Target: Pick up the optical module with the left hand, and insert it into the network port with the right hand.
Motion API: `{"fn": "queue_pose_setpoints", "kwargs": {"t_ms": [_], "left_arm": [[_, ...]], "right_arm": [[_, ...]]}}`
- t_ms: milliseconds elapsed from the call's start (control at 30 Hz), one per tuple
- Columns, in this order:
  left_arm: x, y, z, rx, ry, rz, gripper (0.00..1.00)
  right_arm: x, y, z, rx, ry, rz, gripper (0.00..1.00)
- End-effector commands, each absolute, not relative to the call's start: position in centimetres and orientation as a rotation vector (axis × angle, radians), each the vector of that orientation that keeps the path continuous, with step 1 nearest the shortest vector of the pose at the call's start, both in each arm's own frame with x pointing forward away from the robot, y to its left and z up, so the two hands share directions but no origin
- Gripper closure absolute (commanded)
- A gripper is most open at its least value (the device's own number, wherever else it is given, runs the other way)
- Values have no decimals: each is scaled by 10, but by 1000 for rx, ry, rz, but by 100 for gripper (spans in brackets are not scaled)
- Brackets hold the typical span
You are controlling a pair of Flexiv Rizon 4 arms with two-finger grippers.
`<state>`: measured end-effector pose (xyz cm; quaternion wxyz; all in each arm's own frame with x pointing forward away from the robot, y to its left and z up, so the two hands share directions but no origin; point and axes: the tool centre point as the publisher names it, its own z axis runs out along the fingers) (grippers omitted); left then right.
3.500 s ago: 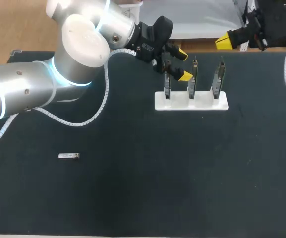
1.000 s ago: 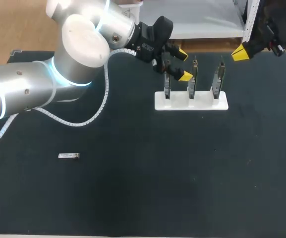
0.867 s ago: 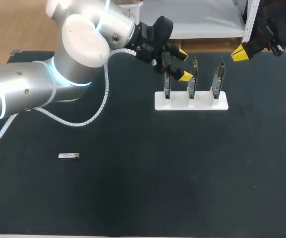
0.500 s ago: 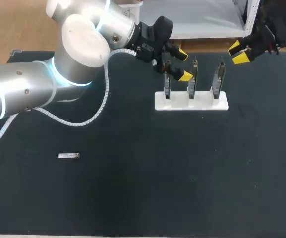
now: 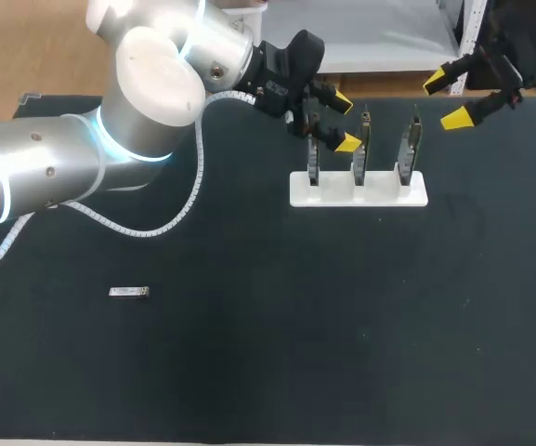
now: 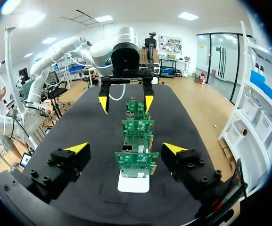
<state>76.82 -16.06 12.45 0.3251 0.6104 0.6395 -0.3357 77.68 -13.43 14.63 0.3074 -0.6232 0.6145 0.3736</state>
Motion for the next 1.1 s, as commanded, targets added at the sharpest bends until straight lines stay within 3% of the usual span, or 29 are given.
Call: {"fn": "queue_pose_setpoints", "kwargs": {"t_ms": [33,667,1100], "left_arm": [[769,-161,125,1602,1679,-879,0],[758,-147,176,1639,1549,-776,0],[726,-41,222,1694,1694,-326,0]], "right_arm": [[777,-134,147,-1648,1626,986,0],[777,-134,147,-1648,1626,986,0],[777,-134,147,-1648,1626,986,0]]}}
